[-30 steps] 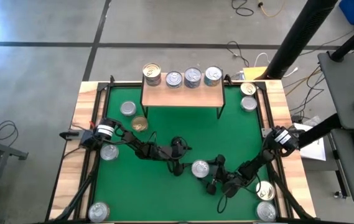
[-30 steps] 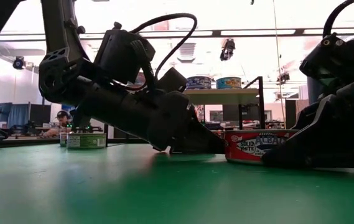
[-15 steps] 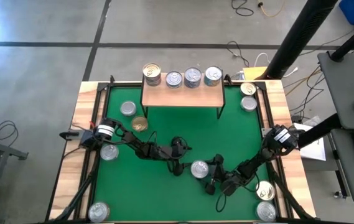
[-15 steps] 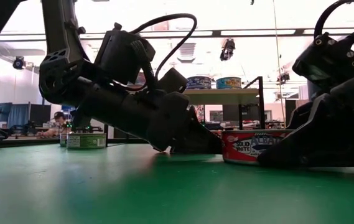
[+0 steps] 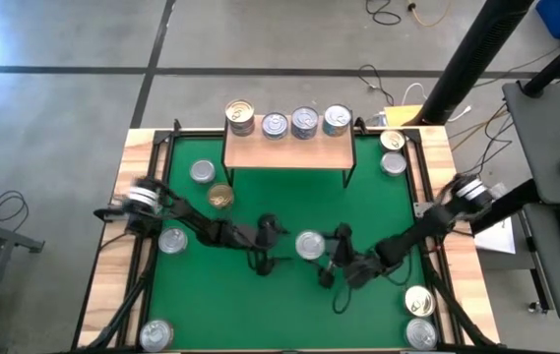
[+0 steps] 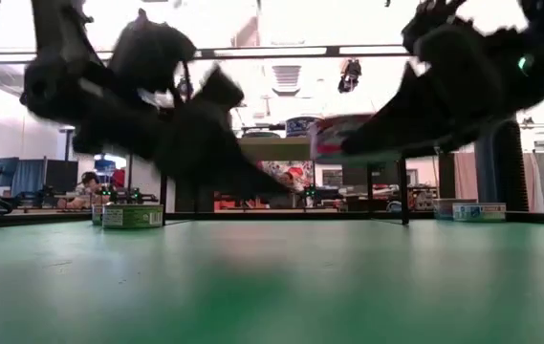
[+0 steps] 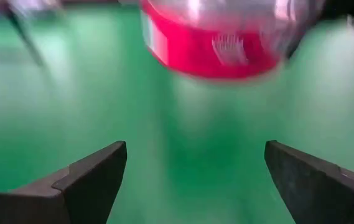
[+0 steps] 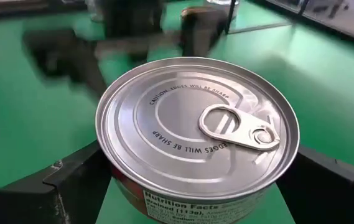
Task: Stack canned seafood by type on shelf
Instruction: Put the top red tuna can on the shelf
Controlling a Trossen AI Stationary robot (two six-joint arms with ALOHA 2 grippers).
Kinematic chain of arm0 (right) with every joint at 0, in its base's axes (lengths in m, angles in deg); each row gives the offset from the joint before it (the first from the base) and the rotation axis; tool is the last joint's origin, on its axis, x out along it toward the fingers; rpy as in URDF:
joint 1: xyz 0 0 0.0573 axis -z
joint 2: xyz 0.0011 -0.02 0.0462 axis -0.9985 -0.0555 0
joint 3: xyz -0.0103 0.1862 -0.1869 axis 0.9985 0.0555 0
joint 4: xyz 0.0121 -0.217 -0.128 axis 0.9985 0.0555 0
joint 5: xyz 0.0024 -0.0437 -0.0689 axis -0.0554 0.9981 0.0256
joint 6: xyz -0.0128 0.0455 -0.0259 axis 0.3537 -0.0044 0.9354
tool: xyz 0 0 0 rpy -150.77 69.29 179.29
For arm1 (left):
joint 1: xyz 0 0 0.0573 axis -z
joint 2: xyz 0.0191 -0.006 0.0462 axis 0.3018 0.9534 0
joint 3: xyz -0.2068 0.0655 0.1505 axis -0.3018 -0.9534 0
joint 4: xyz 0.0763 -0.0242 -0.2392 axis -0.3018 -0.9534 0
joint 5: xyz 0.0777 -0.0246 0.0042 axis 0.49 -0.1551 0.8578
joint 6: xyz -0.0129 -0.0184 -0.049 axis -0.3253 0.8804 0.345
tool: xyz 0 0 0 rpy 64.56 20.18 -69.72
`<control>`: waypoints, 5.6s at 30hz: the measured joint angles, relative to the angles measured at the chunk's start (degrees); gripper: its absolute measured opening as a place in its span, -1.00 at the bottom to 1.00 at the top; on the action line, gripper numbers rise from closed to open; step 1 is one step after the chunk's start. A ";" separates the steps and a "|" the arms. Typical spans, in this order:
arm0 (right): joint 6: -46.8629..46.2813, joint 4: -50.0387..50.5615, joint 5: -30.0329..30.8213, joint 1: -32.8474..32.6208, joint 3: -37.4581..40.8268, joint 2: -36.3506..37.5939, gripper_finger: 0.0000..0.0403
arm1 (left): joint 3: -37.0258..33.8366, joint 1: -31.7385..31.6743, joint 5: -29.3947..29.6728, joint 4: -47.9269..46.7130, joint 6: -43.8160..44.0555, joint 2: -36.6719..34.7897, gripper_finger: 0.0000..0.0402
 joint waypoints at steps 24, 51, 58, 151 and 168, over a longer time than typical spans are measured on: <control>30.93 24.35 -25.48 38.65 -15.83 17.39 0.87 | 9.75 -22.53 -15.76 -46.40 -25.06 -37.84 0.82; 38.05 20.80 -72.98 64.74 -14.85 12.38 0.87 | 18.25 -40.10 -35.80 -44.18 -32.88 -26.22 0.82; 37.98 20.38 -73.44 64.36 -15.00 14.19 0.87 | 21.73 -40.02 -36.09 -48.52 -35.03 -24.43 0.82; 35.15 37.84 -47.76 54.71 -22.89 10.53 0.99 | 32.92 -35.67 -24.42 -49.53 -22.01 -9.54 -0.99; 36.61 45.45 -45.68 54.71 -26.19 9.83 0.99 | 32.81 -35.58 -22.48 -50.16 -23.10 -9.48 -1.00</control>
